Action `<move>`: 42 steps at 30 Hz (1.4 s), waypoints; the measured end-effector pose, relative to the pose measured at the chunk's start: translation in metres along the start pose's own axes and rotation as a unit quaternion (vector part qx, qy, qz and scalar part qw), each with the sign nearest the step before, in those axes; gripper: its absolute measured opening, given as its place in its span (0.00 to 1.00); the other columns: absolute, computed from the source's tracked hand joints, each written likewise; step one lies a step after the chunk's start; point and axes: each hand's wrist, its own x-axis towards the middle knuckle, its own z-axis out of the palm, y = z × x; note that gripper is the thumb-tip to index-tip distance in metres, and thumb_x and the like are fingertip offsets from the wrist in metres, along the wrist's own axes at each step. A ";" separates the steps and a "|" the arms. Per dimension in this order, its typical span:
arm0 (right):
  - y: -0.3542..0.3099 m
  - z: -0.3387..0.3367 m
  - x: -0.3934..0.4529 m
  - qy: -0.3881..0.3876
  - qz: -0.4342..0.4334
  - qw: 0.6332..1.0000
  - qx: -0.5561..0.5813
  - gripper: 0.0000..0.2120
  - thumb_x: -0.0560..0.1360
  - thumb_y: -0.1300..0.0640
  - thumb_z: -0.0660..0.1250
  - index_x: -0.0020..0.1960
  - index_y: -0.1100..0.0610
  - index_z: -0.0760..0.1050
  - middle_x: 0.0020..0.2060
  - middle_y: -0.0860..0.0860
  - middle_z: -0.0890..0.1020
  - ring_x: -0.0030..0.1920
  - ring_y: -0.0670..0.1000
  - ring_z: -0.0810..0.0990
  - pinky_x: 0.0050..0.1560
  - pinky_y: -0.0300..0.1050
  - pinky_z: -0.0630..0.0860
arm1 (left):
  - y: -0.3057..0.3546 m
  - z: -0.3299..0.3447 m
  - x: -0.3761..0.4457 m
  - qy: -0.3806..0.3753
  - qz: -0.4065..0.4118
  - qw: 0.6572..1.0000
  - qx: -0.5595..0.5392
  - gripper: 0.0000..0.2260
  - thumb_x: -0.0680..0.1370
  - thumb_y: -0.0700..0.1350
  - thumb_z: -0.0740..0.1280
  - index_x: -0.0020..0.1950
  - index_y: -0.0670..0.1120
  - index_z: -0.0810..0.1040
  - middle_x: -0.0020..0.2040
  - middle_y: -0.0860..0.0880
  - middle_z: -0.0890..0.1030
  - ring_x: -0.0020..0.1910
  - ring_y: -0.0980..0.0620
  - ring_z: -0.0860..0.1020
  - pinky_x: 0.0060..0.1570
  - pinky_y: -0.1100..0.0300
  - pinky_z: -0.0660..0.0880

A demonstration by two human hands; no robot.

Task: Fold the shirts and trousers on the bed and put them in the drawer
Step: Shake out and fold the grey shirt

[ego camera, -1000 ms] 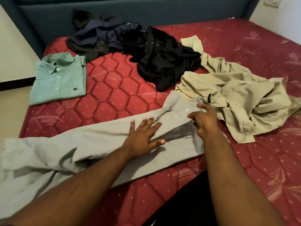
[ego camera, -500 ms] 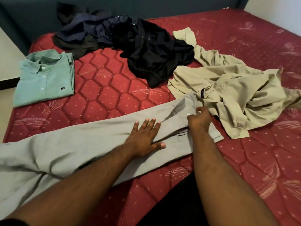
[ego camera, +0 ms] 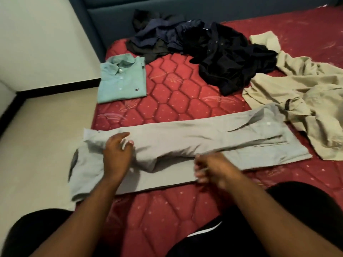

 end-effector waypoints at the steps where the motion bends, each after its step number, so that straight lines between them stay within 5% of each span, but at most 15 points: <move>1: 0.016 0.031 -0.005 -0.058 0.037 0.998 -0.005 0.09 0.79 0.57 0.63 0.40 0.55 0.71 0.31 0.53 0.73 0.25 0.51 0.72 0.29 0.44 0.72 | -0.016 -0.016 0.009 -0.003 -0.054 0.999 0.000 0.18 0.73 0.47 0.71 0.62 0.49 0.79 0.59 0.46 0.80 0.56 0.45 0.79 0.61 0.49 0.75; 6: 0.037 0.109 0.008 -0.037 -0.017 0.989 0.139 0.04 0.77 0.58 0.69 0.46 0.53 0.73 0.33 0.51 0.76 0.25 0.46 0.74 0.25 0.38 0.72 | -0.047 -0.044 0.042 -0.063 -0.083 0.990 0.094 0.28 0.74 0.44 0.74 0.73 0.45 0.70 0.68 0.40 0.69 0.63 0.42 0.73 0.66 0.52 0.70; 8: 0.034 0.122 0.009 -0.043 -0.033 0.980 0.191 0.05 0.77 0.60 0.68 0.44 0.53 0.73 0.30 0.50 0.75 0.24 0.45 0.72 0.23 0.36 0.70 | -0.044 -0.050 0.050 -0.087 -0.094 0.990 0.058 0.25 0.73 0.48 0.74 0.68 0.45 0.74 0.61 0.40 0.75 0.50 0.38 0.80 0.51 0.47 0.80; 11: 0.029 0.132 0.007 -0.051 -0.054 0.962 0.261 0.08 0.77 0.63 0.67 0.42 0.53 0.72 0.26 0.49 0.73 0.22 0.43 0.69 0.21 0.34 0.67 | -0.028 -0.063 0.062 -0.078 -0.117 0.990 -0.018 0.14 0.74 0.41 0.73 0.58 0.40 0.78 0.45 0.38 0.81 0.30 0.43 0.79 0.27 0.57 0.79; 14: 0.024 0.134 0.007 -0.064 -0.050 0.953 0.293 0.11 0.75 0.70 0.65 0.39 0.56 0.72 0.23 0.49 0.73 0.20 0.42 0.69 0.20 0.33 0.67 | -0.018 -0.067 0.079 -0.041 -0.073 0.996 -0.018 0.12 0.71 0.38 0.75 0.53 0.43 0.80 0.46 0.40 0.82 0.36 0.41 0.82 0.39 0.46 0.82; 17: 0.035 0.138 0.010 -0.036 -0.005 0.968 0.247 0.10 0.74 0.72 0.63 0.37 0.62 0.72 0.21 0.51 0.72 0.20 0.44 0.70 0.20 0.34 0.69 | -0.036 -0.061 0.081 -0.055 -0.054 0.994 0.074 0.17 0.68 0.39 0.76 0.56 0.43 0.82 0.54 0.40 0.80 0.45 0.44 0.80 0.51 0.57 0.76; 22: 0.041 0.139 0.012 -0.011 0.037 0.980 0.193 0.07 0.74 0.60 0.69 0.49 0.62 0.75 0.31 0.56 0.76 0.23 0.48 0.76 0.23 0.39 0.75 | -0.045 -0.053 0.053 -0.065 -0.094 0.969 0.221 0.20 0.74 0.43 0.71 0.66 0.45 0.74 0.65 0.38 0.67 0.57 0.35 0.75 0.58 0.48 0.72; 24: 0.036 0.132 0.009 -0.032 0.057 0.981 0.184 0.15 0.74 0.52 0.70 0.55 0.60 0.74 0.33 0.57 0.77 0.23 0.49 0.77 0.23 0.39 0.75 | -0.022 -0.044 0.043 0.000 0.000 0.926 0.379 0.22 0.75 0.46 0.68 0.69 0.49 0.71 0.69 0.38 0.65 0.59 0.35 0.73 0.55 0.45 0.72; 26: 0.033 0.122 0.004 -0.051 0.078 0.989 0.114 0.15 0.75 0.49 0.68 0.56 0.58 0.74 0.38 0.55 0.78 0.25 0.49 0.78 0.24 0.39 0.75 | 0.008 -0.024 0.032 0.027 0.156 0.907 0.391 0.22 0.74 0.47 0.68 0.68 0.49 0.73 0.69 0.40 0.70 0.60 0.38 0.73 0.56 0.45 0.70; 29: 0.023 0.097 -0.003 -0.078 0.082 0.987 -0.111 0.13 0.76 0.47 0.67 0.50 0.58 0.76 0.43 0.54 0.79 0.29 0.52 0.78 0.29 0.43 0.77 | 0.040 0.020 0.013 -0.125 0.220 0.916 0.312 0.19 0.80 0.52 0.61 0.70 0.50 0.72 0.67 0.46 0.75 0.65 0.45 0.72 0.66 0.46 0.62; 32: -0.007 0.053 -0.007 -0.015 0.023 0.956 -0.291 0.17 0.75 0.47 0.68 0.46 0.62 0.79 0.35 0.57 0.81 0.29 0.54 0.78 0.33 0.43 0.76 | 0.033 0.058 -0.002 -0.330 0.110 0.868 0.355 0.29 0.81 0.63 0.51 0.79 0.53 0.53 0.79 0.48 0.56 0.78 0.44 0.54 0.72 0.36 0.45; 35: -0.037 -0.003 0.006 0.115 -0.141 0.903 -0.390 0.16 0.76 0.47 0.67 0.38 0.60 0.79 0.31 0.55 0.82 0.31 0.53 0.80 0.35 0.43 0.74 | 0.023 0.074 -0.011 -0.356 0.076 0.835 0.412 0.31 0.81 0.62 0.49 0.80 0.52 0.42 0.80 0.48 0.40 0.78 0.44 0.39 0.68 0.31 0.34; 37: -0.051 -0.030 0.026 0.227 -0.276 0.809 -0.467 0.13 0.76 0.47 0.66 0.41 0.56 0.80 0.39 0.53 0.84 0.42 0.55 0.81 0.43 0.46 0.75 | 0.043 0.087 -0.014 -0.298 0.117 0.854 0.411 0.30 0.81 0.53 0.52 0.80 0.50 0.43 0.80 0.48 0.39 0.78 0.43 0.38 0.69 0.31 0.34; 39: -0.058 -0.045 0.049 0.218 -0.361 0.741 -0.523 0.12 0.78 0.49 0.63 0.55 0.54 0.79 0.55 0.53 0.82 0.57 0.55 0.78 0.56 0.48 0.72 | 0.067 0.108 -0.020 -0.254 0.162 0.881 0.364 0.28 0.81 0.50 0.52 0.80 0.49 0.46 0.81 0.48 0.44 0.79 0.46 0.42 0.71 0.34 0.37; 42: -0.046 -0.075 0.080 0.145 -0.280 0.683 -0.659 0.29 0.78 0.37 0.55 0.76 0.46 0.58 0.77 0.49 0.59 0.77 0.55 0.55 0.74 0.56 0.50 | 0.068 0.136 -0.027 -0.281 0.148 0.892 0.323 0.31 0.81 0.62 0.48 0.80 0.51 0.45 0.81 0.51 0.43 0.79 0.48 0.41 0.72 0.37 0.36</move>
